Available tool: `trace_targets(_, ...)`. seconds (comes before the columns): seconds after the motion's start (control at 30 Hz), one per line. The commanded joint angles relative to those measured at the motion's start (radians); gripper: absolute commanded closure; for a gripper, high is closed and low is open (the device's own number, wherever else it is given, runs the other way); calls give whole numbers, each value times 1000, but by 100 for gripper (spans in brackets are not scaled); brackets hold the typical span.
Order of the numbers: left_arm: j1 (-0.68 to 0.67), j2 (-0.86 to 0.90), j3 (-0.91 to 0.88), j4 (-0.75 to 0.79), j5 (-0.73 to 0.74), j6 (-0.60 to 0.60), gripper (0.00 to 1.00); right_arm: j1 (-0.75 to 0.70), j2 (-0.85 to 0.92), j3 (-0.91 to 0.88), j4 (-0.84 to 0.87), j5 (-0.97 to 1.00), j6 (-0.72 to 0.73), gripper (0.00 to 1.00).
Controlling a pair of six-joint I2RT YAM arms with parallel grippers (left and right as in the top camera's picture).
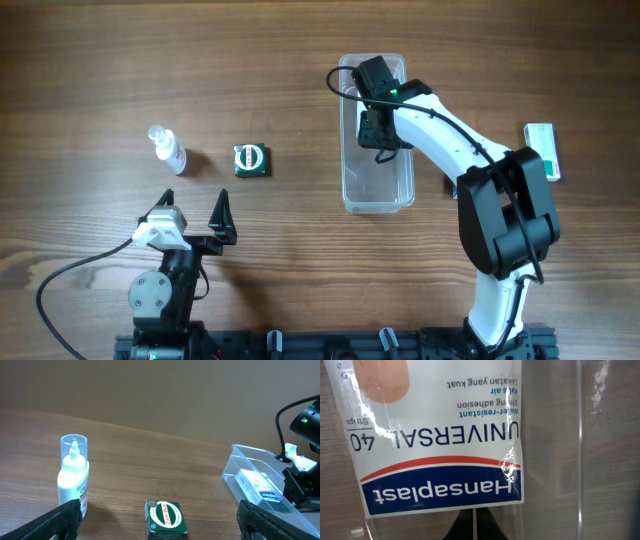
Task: Pack container
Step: 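Lower the Hansaplast box into the container's far end and release, then move the right gripper to the blue Vicks box and grasp it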
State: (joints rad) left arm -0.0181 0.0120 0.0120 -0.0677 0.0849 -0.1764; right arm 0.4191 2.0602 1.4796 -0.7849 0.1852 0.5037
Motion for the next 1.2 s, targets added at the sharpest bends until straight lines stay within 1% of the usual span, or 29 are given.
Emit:
trace_targets(0.0, 7, -7, -6, -1, 15, 12, 0, 0, 16, 2, 11, 55, -2, 96)
trace_targets(0.1, 7, -7, -6, -1, 15, 13, 0, 0, 16, 2, 11, 83, 21, 96)
trace_targets(0.57, 7, -6, -6, -1, 16, 13, 0, 0, 16, 13, 18, 84, 30, 96)
trace_targets(0.73, 7, -6, -6, -1, 15, 13, 0, 0, 0, 48, -5, 33, 18, 95)
trace_targets(0.83, 7, -6, -6, -1, 16, 13, 0, 0, -45, 71, -21, 11, 7, 95)
trace_targets(0.97, 7, -6, -6, -1, 16, 13, 0, 0, -138, 103, -60, -3, -12, 92)
trace_targets(1.07, 7, -6, -6, -1, 15, 13, 0, -8, -250, 132, -140, 10, -33, 86)
trace_targets(1.17, 7, -6, -6, -1, 16, 13, 0, -37, -357, 133, -202, 10, -34, 77)
